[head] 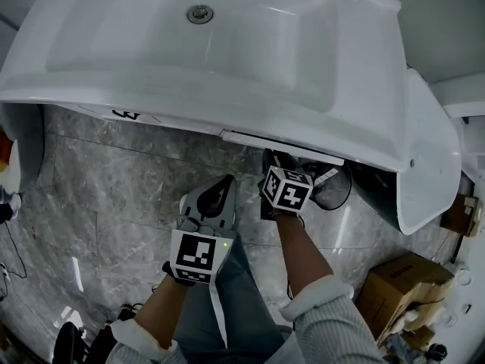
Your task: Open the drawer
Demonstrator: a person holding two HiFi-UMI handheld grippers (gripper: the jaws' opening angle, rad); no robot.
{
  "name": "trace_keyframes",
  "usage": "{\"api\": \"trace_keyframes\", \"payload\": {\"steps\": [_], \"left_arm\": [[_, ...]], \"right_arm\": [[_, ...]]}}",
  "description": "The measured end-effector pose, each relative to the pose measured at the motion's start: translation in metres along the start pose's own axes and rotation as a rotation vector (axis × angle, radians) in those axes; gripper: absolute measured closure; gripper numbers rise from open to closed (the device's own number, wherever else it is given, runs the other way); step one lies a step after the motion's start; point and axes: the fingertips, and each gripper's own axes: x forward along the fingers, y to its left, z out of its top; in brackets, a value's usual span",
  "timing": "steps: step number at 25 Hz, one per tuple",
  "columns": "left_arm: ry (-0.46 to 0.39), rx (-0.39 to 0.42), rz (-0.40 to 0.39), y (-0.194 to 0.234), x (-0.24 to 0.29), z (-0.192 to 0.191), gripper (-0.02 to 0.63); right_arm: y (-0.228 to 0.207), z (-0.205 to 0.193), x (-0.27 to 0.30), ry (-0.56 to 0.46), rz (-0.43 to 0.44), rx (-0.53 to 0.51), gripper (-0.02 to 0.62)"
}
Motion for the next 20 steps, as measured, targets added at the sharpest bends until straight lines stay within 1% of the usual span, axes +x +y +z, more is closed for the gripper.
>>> {"api": "trace_keyframes", "payload": {"steps": [7, 14, 20], "left_arm": [[-0.004, 0.0, -0.008, -0.005, -0.002, -0.001, 0.589], [-0.001, -0.001, -0.006, -0.006, -0.005, -0.004, 0.589], [0.002, 0.006, -0.008, -0.007, -0.009, -0.007, 0.589]], "right_arm": [[0.007, -0.022, -0.013, 0.01, 0.01, -0.007, 0.456], [0.012, -0.032, -0.021, 0.016, 0.011, -0.013, 0.457], [0.016, -0.05, -0.03, 0.025, 0.019, -0.006, 0.457]]}}
